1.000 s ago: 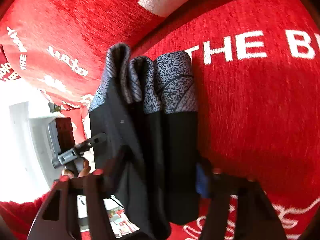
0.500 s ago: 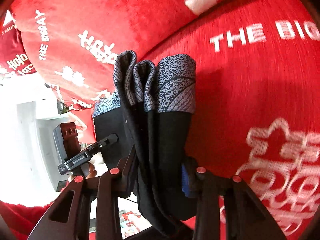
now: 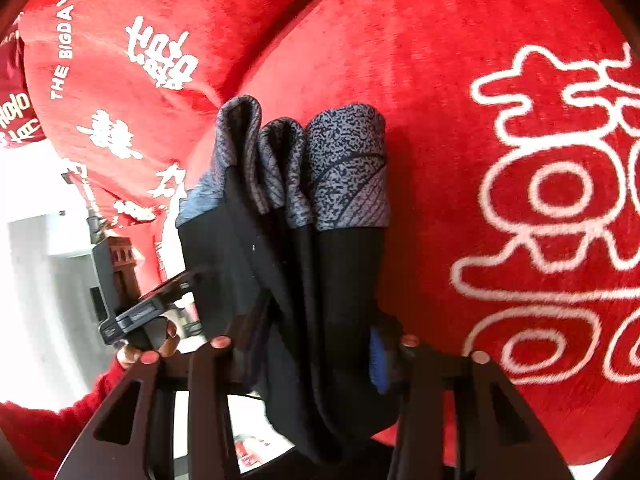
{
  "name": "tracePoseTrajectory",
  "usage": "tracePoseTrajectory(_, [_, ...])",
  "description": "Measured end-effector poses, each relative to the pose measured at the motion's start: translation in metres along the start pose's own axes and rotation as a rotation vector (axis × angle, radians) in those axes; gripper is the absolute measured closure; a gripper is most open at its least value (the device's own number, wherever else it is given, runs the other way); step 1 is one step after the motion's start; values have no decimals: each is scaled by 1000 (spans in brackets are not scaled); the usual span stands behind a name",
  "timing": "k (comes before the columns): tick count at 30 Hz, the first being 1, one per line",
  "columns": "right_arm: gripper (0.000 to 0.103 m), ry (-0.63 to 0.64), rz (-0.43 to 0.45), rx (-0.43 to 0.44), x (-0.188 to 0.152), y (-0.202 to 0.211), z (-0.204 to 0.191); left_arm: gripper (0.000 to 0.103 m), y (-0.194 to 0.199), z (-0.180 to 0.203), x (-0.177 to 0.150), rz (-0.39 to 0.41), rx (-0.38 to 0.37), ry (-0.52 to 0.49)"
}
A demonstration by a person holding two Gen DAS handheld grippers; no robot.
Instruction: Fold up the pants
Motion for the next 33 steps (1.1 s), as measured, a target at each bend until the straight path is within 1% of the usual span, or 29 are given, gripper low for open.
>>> tracePoseTrajectory(2, [44,-7,15,-22,1,-3,4,0,-2,-3,-2,10,-6,14])
tracePoseTrajectory(3, [43,0,24,-36,1,-4,6,0,-2,-3,-3,15,-3,12])
tracePoseTrajectory(5, [36,13,48,-76,-1,-3,6,0,1,-3,-4,19,10,3])
tracePoseTrajectory(7, [35,12,70,-109,-5,1,3,0,5,-2,-6,11,49,-4])
tracePoseTrajectory(11, [31,-2,117,-217,-15,10,-5,0,26,0,-11,-5,178,-9])
tracePoseTrajectory(17, [24,-41,182,-387,-42,23,-17,0,54,12,-34,-14,237,-22])
tracePoseTrajectory(19, [24,-44,199,-420,-57,27,-21,0,59,21,-41,-26,253,-37])
tracePoseTrajectory(22, [20,-47,224,-458,-76,32,-29,0,68,36,-51,-36,243,-47])
tracePoseTrajectory(24, [16,-46,244,-471,-87,35,-33,0,76,44,-58,-31,243,-50])
tracePoseTrajectory(25, [11,-41,260,-477,-93,37,-36,0,81,49,-60,-25,251,-52])
tracePoseTrajectory(27, [11,-28,298,-494,-105,45,-41,0,91,58,-65,-22,269,-65])
tracePoseTrajectory(28, [8,-24,313,-503,-111,48,-44,0,95,62,-67,-22,278,-71])
tracePoseTrajectory(29, [0,-16,331,-517,-116,51,-48,0,100,65,-70,-22,287,-74])
tracePoseTrajectory(31, [0,2,361,-532,-123,58,-55,0,108,69,-74,-25,307,-78])
tracePoseTrajectory(33, [0,27,374,-575,-130,63,-65,0,117,73,-79,-30,326,-85])
Point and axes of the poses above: each gripper's, at about its wrist camera, not at the fingertips, and y roughly against the way its jaws point, z to its right, x to its top, the point moved 3 cm from there along -y, roughly the way its jaws point, and after that the axes turned 14 degrees about -y, right-handed, at the moved point
